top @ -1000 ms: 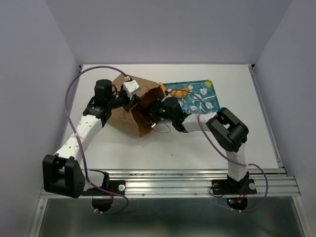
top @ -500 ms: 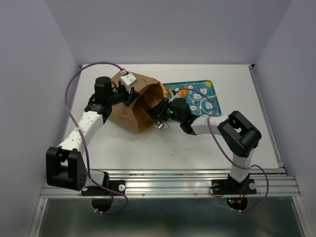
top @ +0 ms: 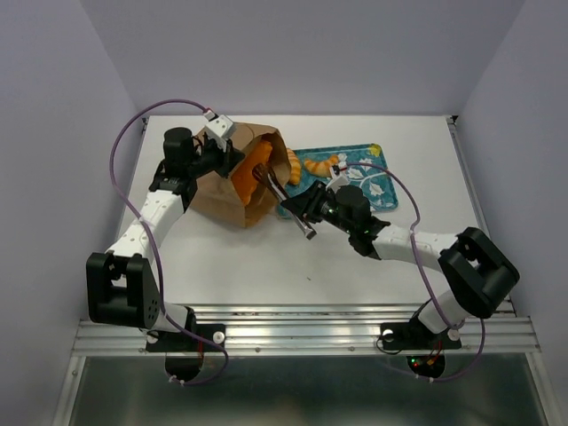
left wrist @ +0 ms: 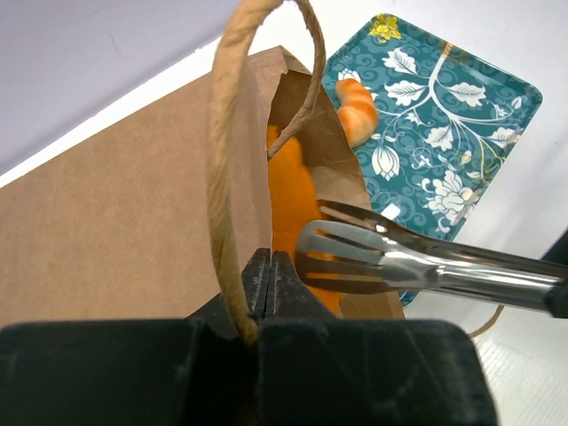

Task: Take the fake bread out of the paper bag
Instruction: Take out the fake bread from the paper bag.

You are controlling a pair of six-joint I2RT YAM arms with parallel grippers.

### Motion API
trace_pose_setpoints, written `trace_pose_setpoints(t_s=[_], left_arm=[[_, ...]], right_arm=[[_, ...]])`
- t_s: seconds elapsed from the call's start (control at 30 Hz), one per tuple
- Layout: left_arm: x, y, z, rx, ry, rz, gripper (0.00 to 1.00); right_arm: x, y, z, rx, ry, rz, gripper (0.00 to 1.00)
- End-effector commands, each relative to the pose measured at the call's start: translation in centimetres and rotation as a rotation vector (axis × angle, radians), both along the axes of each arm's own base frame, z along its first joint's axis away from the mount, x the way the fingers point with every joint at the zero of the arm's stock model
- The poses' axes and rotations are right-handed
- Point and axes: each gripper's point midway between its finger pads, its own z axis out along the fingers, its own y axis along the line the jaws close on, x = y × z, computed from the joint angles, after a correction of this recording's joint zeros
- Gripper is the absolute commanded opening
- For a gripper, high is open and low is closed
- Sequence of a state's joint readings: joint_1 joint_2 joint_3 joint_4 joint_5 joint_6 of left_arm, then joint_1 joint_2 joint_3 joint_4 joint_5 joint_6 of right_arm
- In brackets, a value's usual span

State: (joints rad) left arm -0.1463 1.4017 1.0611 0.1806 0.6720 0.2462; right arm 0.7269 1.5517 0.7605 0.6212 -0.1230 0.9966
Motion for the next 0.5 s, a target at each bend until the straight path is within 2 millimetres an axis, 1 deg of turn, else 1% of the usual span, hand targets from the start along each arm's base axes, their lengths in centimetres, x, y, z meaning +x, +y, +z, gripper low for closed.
trace_pose_setpoints(t_s=[0.0,0.03,0.07,0.13,0.17,0.23,0.27,0.3,0.4,0.43,0.47], left_arm=[[1.1,0.3,3.7,-0.04,-0.096,0.01,0.0],[1.2,0.4,3.6,-0.044,-0.098,0.012,0.0],[1.2,0.4,3.7,-0.053,-0.1,0.011,0.0],[1.5,0.6,3.7,-0.061,-0.096,0.022,0.0],[1.7,0.9,3.7,-0.068,-0.093,0.029,0.0],[2.1,1.1,4.1,-0.09,-0.086,0.042,0.0],[2.3,1.3,4.1,-0.099,-0.081,0.05,0.0],[2.6,1.6,4.4,-0.108,-0.086,0.06,0.0],[3.0,2.0,4.5,-0.141,-0.066,0.072,0.0],[3.3,2.2,4.6,-0.146,-0.068,0.08,0.0],[3.5,2.3,4.6,-0.156,-0.057,0.086,0.0]], right_arm=[[0.2,-1.7,4.7,0.048,-0.144,-0.066,0.01],[0.1,-2.1,4.6,0.036,-0.149,-0.079,0.01],[0.2,-2.7,5.7,0.047,-0.173,-0.105,0.01],[0.0,-3.2,6.4,0.039,-0.202,-0.116,0.01],[0.1,-3.8,7.0,0.035,-0.21,-0.145,0.01],[-0.1,-4.3,7.5,0.02,-0.232,-0.152,0.01],[-0.3,-4.6,7.3,0.007,-0.226,-0.154,0.01],[-0.5,-5.2,8.1,0.01,-0.244,-0.174,0.01],[-0.4,-6.7,7.8,-0.034,-0.237,-0.234,0.01],[-0.7,-7.4,8.7,-0.024,-0.25,-0.251,0.01],[-0.8,-7.9,8.7,-0.026,-0.25,-0.269,0.01]])
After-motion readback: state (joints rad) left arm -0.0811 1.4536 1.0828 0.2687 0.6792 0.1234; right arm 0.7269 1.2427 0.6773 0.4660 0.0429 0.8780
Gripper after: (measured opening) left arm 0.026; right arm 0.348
